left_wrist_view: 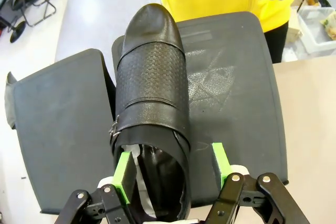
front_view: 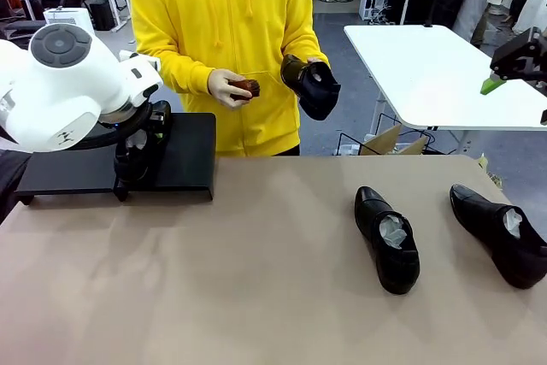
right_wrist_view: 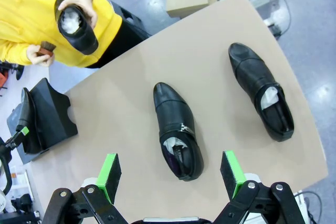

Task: Organize the shoes by placing them on the stand.
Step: Pick up one Shoe and place it in the middle of the table.

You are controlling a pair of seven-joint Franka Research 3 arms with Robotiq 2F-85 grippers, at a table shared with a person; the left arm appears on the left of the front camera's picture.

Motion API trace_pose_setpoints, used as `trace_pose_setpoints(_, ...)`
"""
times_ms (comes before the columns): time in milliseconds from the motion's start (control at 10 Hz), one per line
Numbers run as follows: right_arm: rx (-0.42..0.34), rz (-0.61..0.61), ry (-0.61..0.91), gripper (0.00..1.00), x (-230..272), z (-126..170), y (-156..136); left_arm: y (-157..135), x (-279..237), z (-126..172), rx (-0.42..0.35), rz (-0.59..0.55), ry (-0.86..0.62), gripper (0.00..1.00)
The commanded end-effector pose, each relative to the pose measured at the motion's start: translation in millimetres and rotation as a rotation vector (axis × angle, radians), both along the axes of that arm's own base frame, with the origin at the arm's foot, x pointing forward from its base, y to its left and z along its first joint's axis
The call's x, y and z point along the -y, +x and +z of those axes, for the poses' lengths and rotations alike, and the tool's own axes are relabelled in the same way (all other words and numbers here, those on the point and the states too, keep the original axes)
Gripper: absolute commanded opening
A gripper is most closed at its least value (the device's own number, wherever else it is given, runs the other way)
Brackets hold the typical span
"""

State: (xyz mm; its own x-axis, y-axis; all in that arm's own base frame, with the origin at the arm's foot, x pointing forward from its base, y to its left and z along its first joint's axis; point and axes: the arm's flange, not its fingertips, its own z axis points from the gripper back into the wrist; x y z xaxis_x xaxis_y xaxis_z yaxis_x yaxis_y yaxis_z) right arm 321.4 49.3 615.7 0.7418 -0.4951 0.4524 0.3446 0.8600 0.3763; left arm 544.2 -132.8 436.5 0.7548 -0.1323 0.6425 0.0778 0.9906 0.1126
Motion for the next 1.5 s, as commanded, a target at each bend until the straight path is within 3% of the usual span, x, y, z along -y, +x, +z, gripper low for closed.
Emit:
trace_pose_setpoints(0,0.009,0.008,-0.013,1.0,1,1,1,0,0,0,0.0,0.0,0.0,0.75)
trace_pose_setpoints(200,0.009,0.008,-0.013,1.0,1,1,1,-61,28,28,-0.002,-0.089,-0.033,0.75)
trace_pose_setpoints(400,0.009,0.008,-0.013,1.0,1,1,1,-119,37,60,-0.05,-0.089,-0.085,0.75)
trace_pose_setpoints(700,0.009,0.008,-0.013,1.0,1,1,1,-180,26,90,-0.167,-0.139,-0.206,0.75)
trace_pose_setpoints(800,0.009,0.008,-0.013,1.0,1,1,1,-190,23,89,-0.244,-0.155,-0.231,0.75)
trace_pose_setpoints(900,0.009,0.008,-0.013,1.0,1,1,1,-195,17,89,-0.267,-0.147,-0.241,0.75)
trace_pose_setpoints(1200,0.0,0.0,0.0,1.0,0,0,0,-183,-2,85,-0.278,-0.097,-0.29,0.75)
trace_pose_setpoints(1400,-0.209,0.019,-0.023,1.0,7,-29,28,-200,12,93,-0.285,-0.133,-0.265,0.75)
